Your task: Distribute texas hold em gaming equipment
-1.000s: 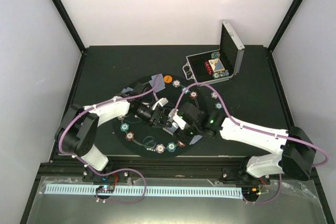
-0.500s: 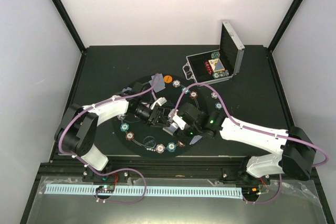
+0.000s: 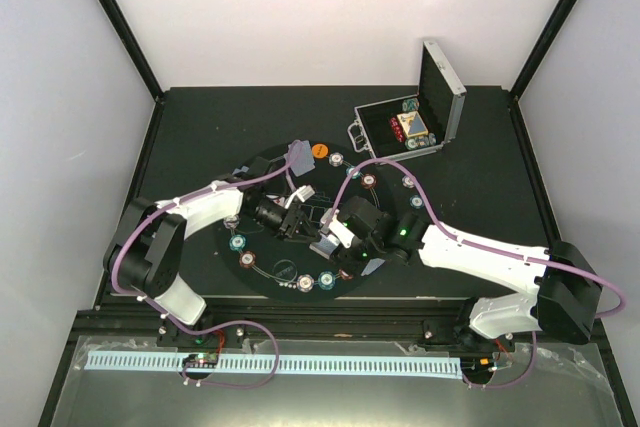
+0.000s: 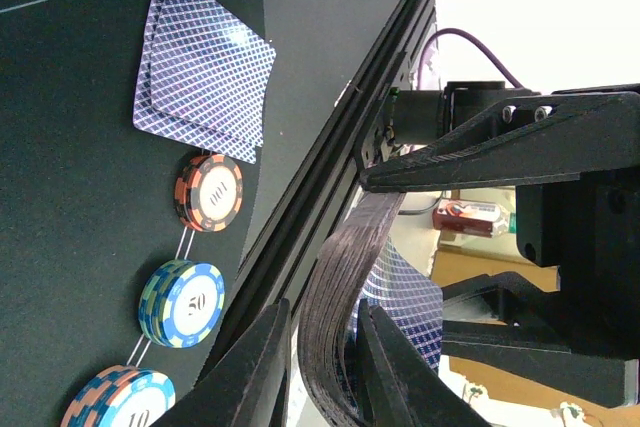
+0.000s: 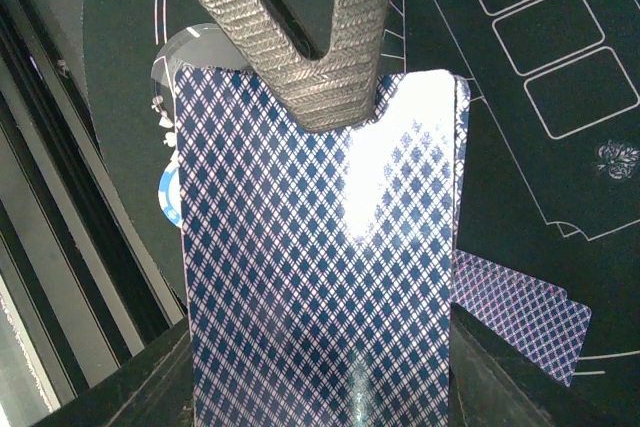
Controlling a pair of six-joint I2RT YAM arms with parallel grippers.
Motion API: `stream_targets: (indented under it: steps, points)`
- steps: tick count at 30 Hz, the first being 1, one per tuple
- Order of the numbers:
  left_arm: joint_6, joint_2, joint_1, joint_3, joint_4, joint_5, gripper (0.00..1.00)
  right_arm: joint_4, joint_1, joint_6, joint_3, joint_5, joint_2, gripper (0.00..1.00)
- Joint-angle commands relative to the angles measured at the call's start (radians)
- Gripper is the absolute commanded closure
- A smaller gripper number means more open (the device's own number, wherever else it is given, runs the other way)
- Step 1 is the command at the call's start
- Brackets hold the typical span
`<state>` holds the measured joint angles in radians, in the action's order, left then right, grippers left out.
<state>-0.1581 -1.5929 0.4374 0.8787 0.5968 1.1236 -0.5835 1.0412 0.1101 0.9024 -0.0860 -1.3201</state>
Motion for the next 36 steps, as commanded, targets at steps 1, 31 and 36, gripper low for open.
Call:
stream_targets:
  steps: [1, 31, 36]
  points:
    - [0.034, -0.007, -0.015, 0.013, 0.043, -0.016, 0.79, 0.029, -0.003, 0.008, -0.002, 0.02, 0.032, 0.44]
    - [0.004, 0.053, -0.07, -0.018, 0.019, 0.054, 0.97, 0.031, -0.002, 0.02, -0.016, 0.028, 0.026, 0.45]
    - [0.006, 0.054, -0.07, -0.028, 0.017, 0.064, 0.89, 0.036, -0.002, 0.023, -0.019, 0.027, 0.027, 0.44]
